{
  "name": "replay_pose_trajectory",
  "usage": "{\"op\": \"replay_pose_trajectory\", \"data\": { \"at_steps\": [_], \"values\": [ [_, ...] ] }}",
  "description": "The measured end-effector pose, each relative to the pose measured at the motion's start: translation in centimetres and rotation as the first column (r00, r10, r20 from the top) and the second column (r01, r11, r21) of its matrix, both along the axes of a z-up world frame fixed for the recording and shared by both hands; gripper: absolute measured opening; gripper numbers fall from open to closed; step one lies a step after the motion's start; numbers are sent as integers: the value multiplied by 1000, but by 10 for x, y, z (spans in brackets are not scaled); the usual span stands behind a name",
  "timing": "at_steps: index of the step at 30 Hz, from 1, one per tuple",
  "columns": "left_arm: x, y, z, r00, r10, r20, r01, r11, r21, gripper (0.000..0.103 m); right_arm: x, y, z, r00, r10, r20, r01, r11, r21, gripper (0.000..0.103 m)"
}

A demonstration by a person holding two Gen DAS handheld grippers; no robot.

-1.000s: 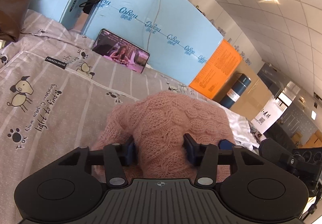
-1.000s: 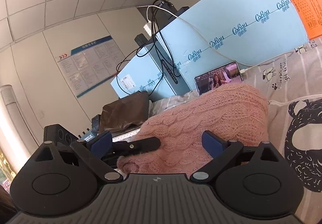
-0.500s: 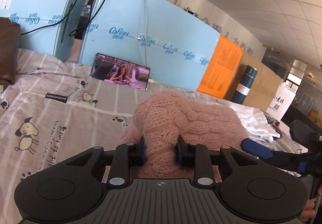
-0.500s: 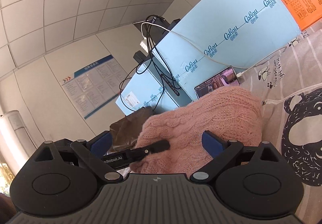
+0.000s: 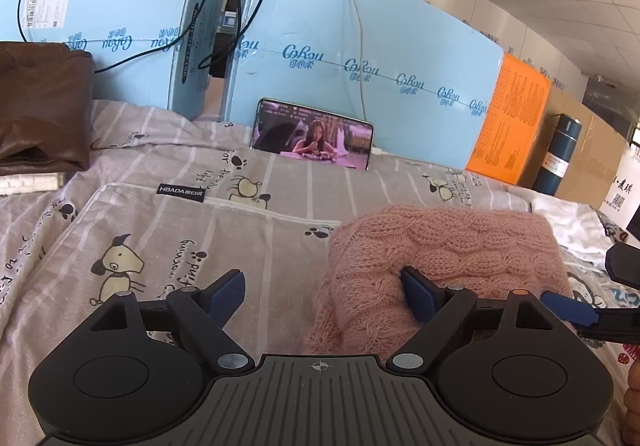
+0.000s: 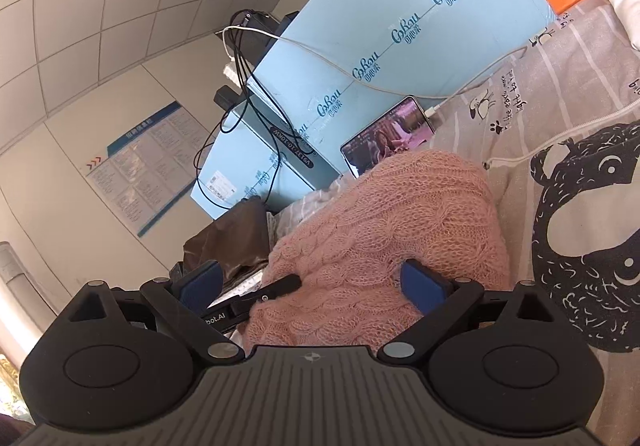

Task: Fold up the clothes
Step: 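Lift the rolled pink sweater with both tools off the bed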

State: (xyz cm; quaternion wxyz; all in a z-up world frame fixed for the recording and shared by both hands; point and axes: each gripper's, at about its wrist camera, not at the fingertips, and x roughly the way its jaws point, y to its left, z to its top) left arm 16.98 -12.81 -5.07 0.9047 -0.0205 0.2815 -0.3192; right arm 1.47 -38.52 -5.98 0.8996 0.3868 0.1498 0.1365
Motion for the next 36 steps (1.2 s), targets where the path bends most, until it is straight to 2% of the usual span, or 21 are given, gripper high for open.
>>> {"op": "replay_pose_trajectory", "data": {
  "at_steps": [4,6,8,11,14,16,19,21,23,25,28,31,33,34,35,36],
  "values": [
    [6,1,-3,999,-1,-47,0,1000,-14,93,4,-2,-4,1000,-8,-20,8,1000,8,96],
    [7,11,0,997,1,-82,-8,997,-83,93,0,-3,-4,1000,-9,4,9,1000,18,97],
    [7,23,3,992,5,-128,-26,986,-164,95,-9,-6,-2,998,-17,64,13,998,55,103],
    [4,44,7,971,26,-236,-96,952,-291,98,-23,-11,1,988,-79,135,67,994,89,103],
    [0,56,6,945,-4,-326,-121,924,-363,102,-24,-18,-2,985,-131,113,116,985,131,103],
    [-3,58,2,923,-32,-383,-127,915,-382,103,-27,-20,-2,980,-161,115,144,979,144,103],
    [-5,56,-7,903,-50,-427,-135,909,-394,103,-37,-23,-2,959,-247,140,223,961,162,103],
    [-4,54,-12,894,-70,-442,-138,897,-421,103,-38,-27,-4,943,-316,101,298,941,160,103],
    [-2,51,-15,890,-94,-446,-137,878,-459,103,-31,-30,-9,940,-340,-5,337,931,140,103],
    [0,45,-17,887,-113,-447,-133,866,-482,103,-23,-28,-10,948,-317,-37,319,942,108,103],
    [-2,31,-17,899,-129,-418,-95,874,-476,103,-12,-18,-9,962,-262,-72,264,964,12,103],
    [-9,11,-15,927,-136,-350,-37,895,-444,103,-2,-2,-5,972,-212,-98,203,974,-98,103],
    [-16,1,-15,947,-139,-289,8,911,-413,100,-1,4,-3,977,-195,-90,183,974,-130,100],
    [-20,-3,-15,958,-135,-254,26,920,-391,96,-2,6,-3,978,-192,-79,180,974,-135,93],
    [-23,-4,-14,967,-130,-218,42,929,-369,81,-3,7,-2,979,-189,-70,178,974,-139,81],
    [-24,-3,-14,973,-132,-189,57,932,-357,66,-4,8,-2,979,-191,-63,181,973,-141,75]
  ]
}}
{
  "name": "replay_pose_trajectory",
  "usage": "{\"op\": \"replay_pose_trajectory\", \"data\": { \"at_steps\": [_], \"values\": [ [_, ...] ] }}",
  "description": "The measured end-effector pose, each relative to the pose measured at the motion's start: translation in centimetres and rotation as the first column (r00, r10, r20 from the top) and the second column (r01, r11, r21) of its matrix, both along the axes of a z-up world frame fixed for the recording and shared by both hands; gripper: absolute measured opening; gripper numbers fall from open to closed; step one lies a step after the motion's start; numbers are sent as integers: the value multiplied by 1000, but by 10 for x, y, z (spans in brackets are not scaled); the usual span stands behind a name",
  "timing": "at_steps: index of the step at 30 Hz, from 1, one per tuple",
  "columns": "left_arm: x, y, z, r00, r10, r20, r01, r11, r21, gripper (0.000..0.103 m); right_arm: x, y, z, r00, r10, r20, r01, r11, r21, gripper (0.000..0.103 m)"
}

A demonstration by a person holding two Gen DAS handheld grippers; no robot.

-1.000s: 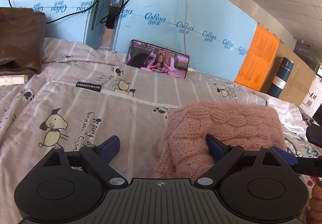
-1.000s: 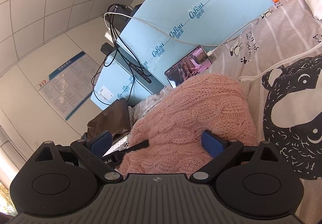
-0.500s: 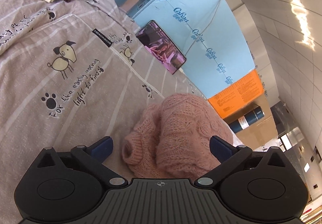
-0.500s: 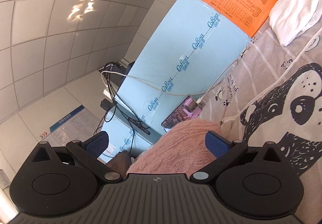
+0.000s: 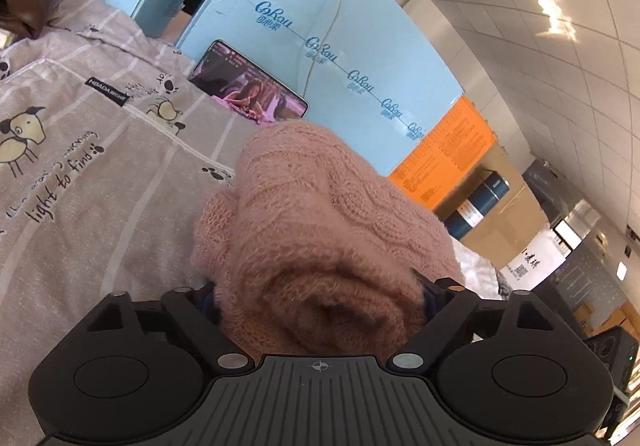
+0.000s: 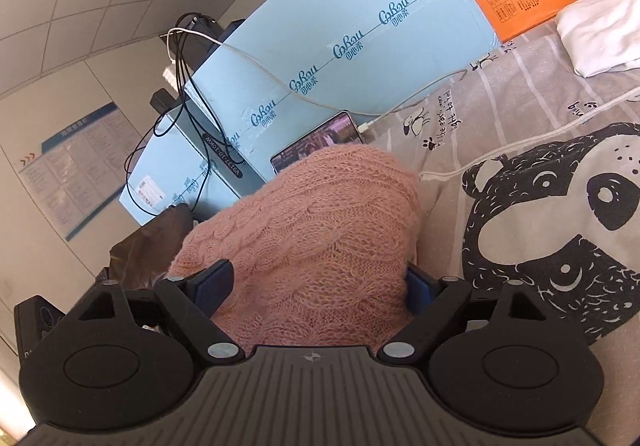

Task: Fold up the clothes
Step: 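Lift the rolled pink sweater with both tools off the bed, then carry the sweater with both tools and set it on the brown leather stack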

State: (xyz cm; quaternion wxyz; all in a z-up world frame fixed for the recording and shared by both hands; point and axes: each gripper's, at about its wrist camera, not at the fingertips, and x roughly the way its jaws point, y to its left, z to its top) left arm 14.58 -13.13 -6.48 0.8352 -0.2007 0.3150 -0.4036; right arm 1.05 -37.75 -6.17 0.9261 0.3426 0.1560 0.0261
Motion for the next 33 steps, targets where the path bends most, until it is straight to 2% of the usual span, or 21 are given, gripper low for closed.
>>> {"op": "replay_pose_trajectory", "data": {
  "at_steps": [1,2,3,5,8,11,14,16,19,21,23,24,26,27,30,33],
  "values": [
    [0,3,1,1000,-6,11,6,1000,-5,61,-1,1,1,1000,-1,4,1,1000,-5,63],
    [0,8,2,1000,-13,18,13,1000,-16,55,0,2,3,1000,0,1,0,1000,-20,55],
    [0,12,3,1000,-20,24,20,999,-27,51,0,5,5,1000,-1,-4,1,999,-43,52],
    [-2,23,6,999,-14,44,16,999,-39,50,1,21,16,1000,20,10,-18,992,-122,47],
    [-6,47,15,995,29,94,-22,997,-72,49,4,46,32,994,94,54,-81,975,-206,42],
    [-4,82,24,981,120,150,-103,988,-114,49,23,65,46,980,191,55,-177,964,-197,42],
    [-1,116,31,956,208,206,-181,973,-141,50,52,90,60,957,287,35,-273,938,-214,42],
    [1,140,37,927,272,259,-242,960,-142,50,74,111,70,938,346,26,-330,914,-237,42],
    [8,170,50,870,370,327,-335,929,-159,50,107,146,89,903,428,35,-400,869,-290,41],
    [18,190,63,812,441,383,-403,898,-180,50,130,173,103,879,473,64,-426,838,-341,41],
    [32,204,71,762,481,434,-447,875,-185,50,154,196,115,865,490,110,-420,825,-379,41],
    [41,211,74,749,497,439,-468,865,-180,50,164,205,120,867,478,141,-399,834,-380,41],
    [56,221,77,743,522,419,-498,849,-176,50,182,224,126,874,447,189,-359,858,-368,41],
    [63,226,80,729,536,426,-515,839,-176,50,190,234,127,871,448,201,-352,855,-380,41],
    [84,237,89,667,586,461,-577,797,-179,50,219,258,127,859,456,232,-330,841,-429,41],
    [106,247,99,614,620,489,-609,766,-206,50,260,264,131,864,437,249,-329,866,-378,40]
  ]
}}
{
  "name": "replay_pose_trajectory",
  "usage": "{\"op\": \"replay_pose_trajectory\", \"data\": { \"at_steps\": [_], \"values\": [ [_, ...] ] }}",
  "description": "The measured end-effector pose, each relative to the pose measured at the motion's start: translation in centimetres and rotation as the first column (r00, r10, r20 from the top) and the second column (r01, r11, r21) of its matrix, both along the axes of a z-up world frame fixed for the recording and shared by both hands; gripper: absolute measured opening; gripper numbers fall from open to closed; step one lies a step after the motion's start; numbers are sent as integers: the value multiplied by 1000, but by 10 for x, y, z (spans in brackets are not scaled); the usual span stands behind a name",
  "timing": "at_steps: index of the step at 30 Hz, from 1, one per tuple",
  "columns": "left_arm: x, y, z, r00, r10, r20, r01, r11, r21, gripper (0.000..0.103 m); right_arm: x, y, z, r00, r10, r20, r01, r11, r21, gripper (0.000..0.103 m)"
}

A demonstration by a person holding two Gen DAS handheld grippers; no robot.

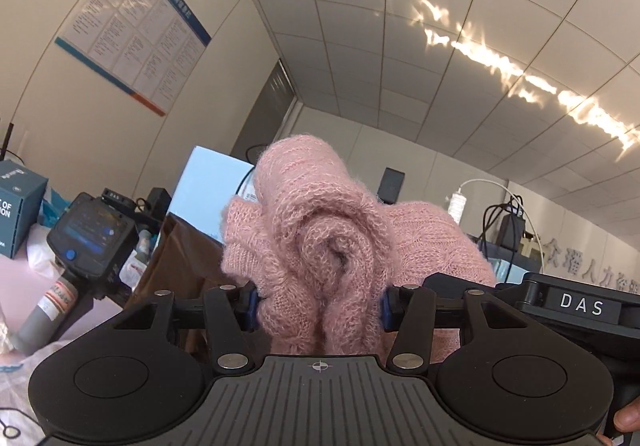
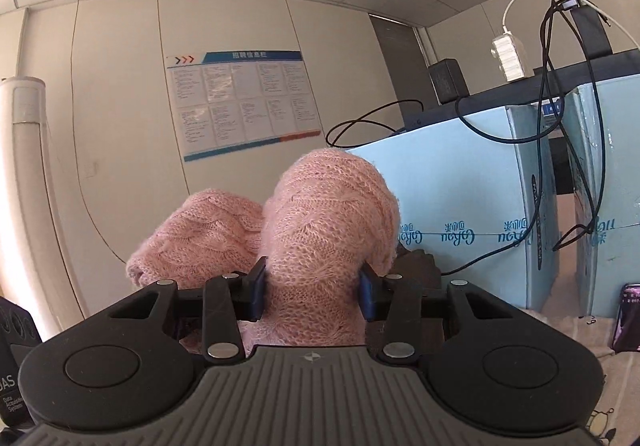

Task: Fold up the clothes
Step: 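Carry the sweater with both tools and set it on the brown leather stack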

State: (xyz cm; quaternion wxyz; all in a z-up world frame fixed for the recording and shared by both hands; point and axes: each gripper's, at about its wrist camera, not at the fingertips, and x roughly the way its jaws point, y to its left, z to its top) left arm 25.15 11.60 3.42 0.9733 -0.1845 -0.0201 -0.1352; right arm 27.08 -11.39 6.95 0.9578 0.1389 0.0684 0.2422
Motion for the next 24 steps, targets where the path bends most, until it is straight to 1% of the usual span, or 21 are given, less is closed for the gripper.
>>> {"op": "replay_pose_trajectory", "data": {
  "at_steps": [2,5,7,9,11,12,13,14,15,16,18,20,21,22,24],
  "values": [
    [13,1,6,999,32,19,-32,999,16,50,26,3,1,1000,-24,-3,24,999,24,40],
    [36,-2,15,999,44,-2,-44,999,27,50,59,8,-1,998,-69,-12,69,997,27,41],
    [47,-7,14,998,65,2,-65,996,69,50,78,10,-6,995,-96,-28,97,995,24,42],
    [54,-13,6,995,99,10,-100,989,113,51,98,11,-13,993,-105,-49,106,994,16,43],
    [60,-16,-3,986,164,12,-164,972,166,58,119,11,-22,989,-121,-88,122,992,12,46],
    [62,-16,-7,979,203,11,-201,960,194,69,128,12,-27,984,-135,-116,136,991,4,47],
    [65,-17,-11,970,242,12,-238,945,222,73,138,13,-33,978,-151,-144,152,988,-4,46],
    [65,-17,-14,961,276,21,-273,931,242,83,146,13,-39,970,-175,-172,175,984,-15,46],
    [59,-17,-14,951,306,52,-309,920,242,94,152,13,-46,963,-187,-195,187,982,-22,47],
    [54,-18,-13,935,344,83,-353,903,243,97,158,12,-53,956,-198,-216,197,980,-26,50],
    [52,-23,-11,905,410,110,-424,860,284,99,163,7,-65,950,-205,-237,211,977,-2,56],
    [62,-29,-14,899,432,77,-429,828,360,99,167,3,-73,944,-210,-255,223,975,20,67],
    [70,-33,-18,898,437,47,-417,812,408,99,168,2,-76,941,-213,-262,228,973,28,69],
    [77,-37,-23,892,451,28,-412,787,459,99,168,2,-78,939,-217,-267,232,972,27,71],
    [83,-40,-31,874,485,42,-437,745,503,100,167,4,-78,939,-217,-267,230,973,17,73]
  ]
}}
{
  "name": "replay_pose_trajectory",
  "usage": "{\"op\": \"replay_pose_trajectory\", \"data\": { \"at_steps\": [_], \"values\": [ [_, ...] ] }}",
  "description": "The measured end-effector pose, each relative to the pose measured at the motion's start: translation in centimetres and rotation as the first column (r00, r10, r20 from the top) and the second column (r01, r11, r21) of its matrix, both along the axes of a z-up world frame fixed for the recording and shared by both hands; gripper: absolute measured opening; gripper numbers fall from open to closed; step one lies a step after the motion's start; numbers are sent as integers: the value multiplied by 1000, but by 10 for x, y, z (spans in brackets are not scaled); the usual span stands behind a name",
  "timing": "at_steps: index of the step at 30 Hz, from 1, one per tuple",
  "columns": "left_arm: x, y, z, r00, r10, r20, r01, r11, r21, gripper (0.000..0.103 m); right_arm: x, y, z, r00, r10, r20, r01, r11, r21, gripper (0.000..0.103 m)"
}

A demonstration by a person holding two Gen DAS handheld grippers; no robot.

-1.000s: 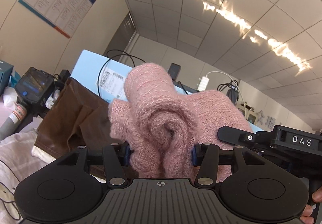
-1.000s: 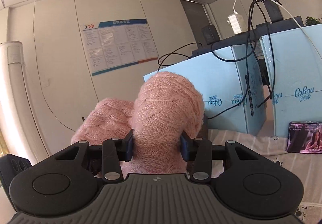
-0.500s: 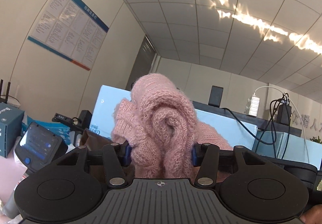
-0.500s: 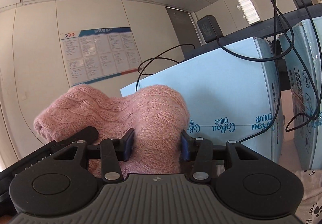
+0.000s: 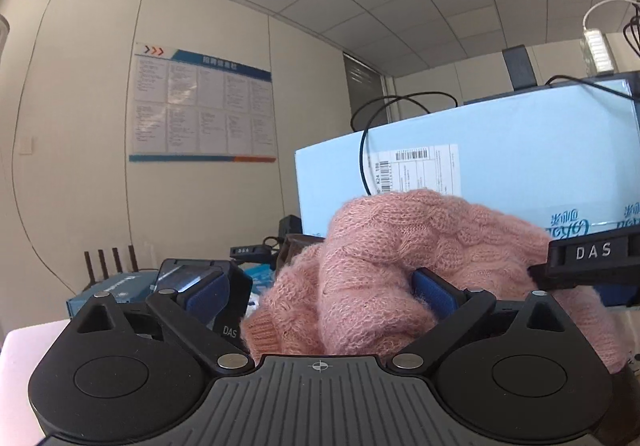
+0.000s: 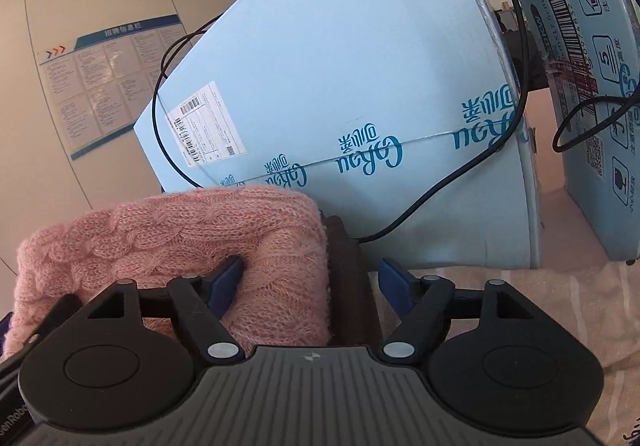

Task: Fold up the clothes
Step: 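Carry the sweater with both tools and set it on the brown leather stack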

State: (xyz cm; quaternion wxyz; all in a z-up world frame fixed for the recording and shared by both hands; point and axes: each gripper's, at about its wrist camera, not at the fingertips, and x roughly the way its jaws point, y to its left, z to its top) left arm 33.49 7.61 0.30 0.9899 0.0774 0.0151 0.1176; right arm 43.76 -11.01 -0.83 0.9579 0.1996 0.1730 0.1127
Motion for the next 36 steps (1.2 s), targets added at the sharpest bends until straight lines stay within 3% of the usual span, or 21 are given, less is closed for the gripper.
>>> {"op": "replay_pose_trajectory", "data": {
  "at_steps": [5,14,19,24,28,36],
  "values": [
    [-12,4,0,999,-6,32,8,999,-49,103,-11,1,9,1000,-2,16,2,999,-32,79],
    [-51,-5,17,992,-10,124,20,997,-81,103,-76,-22,35,996,22,83,-14,995,-98,87],
    [-77,-6,25,998,-45,54,54,982,-180,103,-111,-28,39,996,56,72,-47,991,-126,89],
    [-106,-17,31,996,-89,-15,84,975,-207,103,-150,-31,38,992,111,52,-101,982,-161,96],
    [-127,-27,39,996,-25,-88,6,977,-213,103,-183,-32,41,987,147,69,-128,965,-230,100],
    [-182,-28,49,988,83,-131,-116,956,-268,103,-235,-41,47,978,197,69,-171,947,-273,103]
  ]
}}
